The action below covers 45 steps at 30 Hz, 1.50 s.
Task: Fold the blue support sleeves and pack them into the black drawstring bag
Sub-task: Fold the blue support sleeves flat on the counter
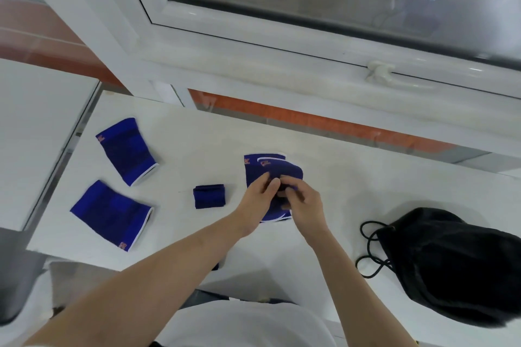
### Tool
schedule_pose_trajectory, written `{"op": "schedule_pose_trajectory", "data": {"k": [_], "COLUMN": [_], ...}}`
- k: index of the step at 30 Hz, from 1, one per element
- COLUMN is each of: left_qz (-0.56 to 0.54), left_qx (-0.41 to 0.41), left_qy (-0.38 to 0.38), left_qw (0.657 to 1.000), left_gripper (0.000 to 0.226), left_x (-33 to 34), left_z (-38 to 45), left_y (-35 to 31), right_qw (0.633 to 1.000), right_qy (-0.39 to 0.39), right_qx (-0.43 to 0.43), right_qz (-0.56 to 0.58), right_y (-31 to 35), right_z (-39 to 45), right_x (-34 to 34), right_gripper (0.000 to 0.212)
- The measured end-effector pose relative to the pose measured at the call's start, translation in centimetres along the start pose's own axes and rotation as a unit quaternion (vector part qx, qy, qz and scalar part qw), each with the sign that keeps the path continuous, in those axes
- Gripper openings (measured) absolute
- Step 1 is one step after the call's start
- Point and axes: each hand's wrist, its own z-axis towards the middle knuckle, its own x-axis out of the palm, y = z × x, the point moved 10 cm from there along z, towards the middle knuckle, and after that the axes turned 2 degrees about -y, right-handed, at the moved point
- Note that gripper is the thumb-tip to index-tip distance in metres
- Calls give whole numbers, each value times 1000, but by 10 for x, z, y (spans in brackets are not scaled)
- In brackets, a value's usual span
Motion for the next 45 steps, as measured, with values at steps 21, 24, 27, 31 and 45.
{"op": "schedule_pose_trajectory", "data": {"k": [21, 24, 27, 31, 45], "left_qz": [-80, -79, -69, -30, 245], "left_qx": [-113, -127, -134, -132, -48], "left_qy": [-33, -51, -59, -65, -60], "left_qw": [990, 987, 987, 989, 966], "left_gripper": [62, 69, 70, 75, 82], "left_x": [-33, -40, -42, -44, -52], "left_z": [12, 16, 18, 26, 47], "left_y": [40, 47, 51, 59, 71], "right_qw": [991, 979, 960, 931, 901], "right_qy": [36, 73, 111, 141, 121], "right_qx": [1, -10, -52, -85, -84], "right_qz": [-131, -192, -253, -327, -409], "right_y": [-12, -19, -22, -26, -41], "right_z": [67, 71, 71, 69, 80], "right_x": [6, 17, 27, 32, 40], "right_gripper": [48, 58, 65, 72, 78]}}
